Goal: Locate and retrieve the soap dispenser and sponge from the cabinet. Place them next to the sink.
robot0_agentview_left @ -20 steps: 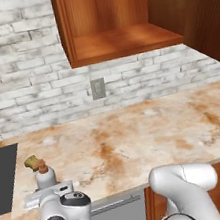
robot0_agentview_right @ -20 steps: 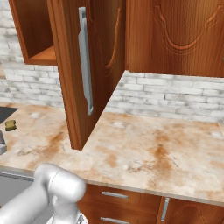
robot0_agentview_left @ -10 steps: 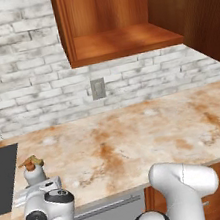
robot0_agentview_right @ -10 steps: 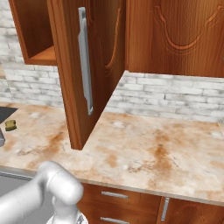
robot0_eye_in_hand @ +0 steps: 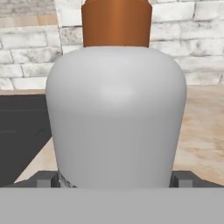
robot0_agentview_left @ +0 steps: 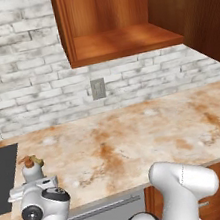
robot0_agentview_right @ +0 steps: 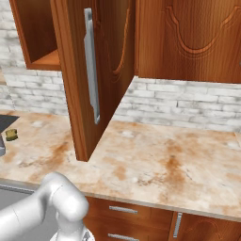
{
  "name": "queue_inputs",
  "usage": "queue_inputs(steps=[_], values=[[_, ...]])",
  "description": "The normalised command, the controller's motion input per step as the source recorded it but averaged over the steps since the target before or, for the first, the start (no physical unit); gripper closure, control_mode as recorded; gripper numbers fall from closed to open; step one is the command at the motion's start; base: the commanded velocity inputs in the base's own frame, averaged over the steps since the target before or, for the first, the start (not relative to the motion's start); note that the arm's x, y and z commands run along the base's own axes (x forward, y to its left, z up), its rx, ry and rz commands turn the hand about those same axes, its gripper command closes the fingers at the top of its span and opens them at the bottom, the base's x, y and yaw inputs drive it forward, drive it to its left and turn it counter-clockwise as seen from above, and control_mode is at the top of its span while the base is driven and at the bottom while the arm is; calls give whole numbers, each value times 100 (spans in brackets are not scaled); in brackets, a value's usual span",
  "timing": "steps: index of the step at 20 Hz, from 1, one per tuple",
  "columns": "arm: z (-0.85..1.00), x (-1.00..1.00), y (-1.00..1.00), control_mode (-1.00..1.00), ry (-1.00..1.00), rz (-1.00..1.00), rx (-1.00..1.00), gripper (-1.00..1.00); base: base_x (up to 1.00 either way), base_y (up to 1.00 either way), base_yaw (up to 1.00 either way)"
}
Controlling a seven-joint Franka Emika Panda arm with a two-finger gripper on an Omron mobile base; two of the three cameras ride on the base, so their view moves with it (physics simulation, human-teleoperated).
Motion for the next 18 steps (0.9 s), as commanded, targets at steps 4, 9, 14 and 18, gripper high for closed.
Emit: queue_inputs(steps=[4, 9, 14, 18], values=[[-50, 3, 1, -100, 0, 0, 13, 100, 0, 0, 0], [-46, 1, 0, -100, 0, 0, 15, -100, 0, 0, 0], [-4, 0, 0, -100, 0, 0, 2, -100, 0, 0, 0], [0, -4, 1, -100, 0, 0, 0, -100, 0, 0, 0]])
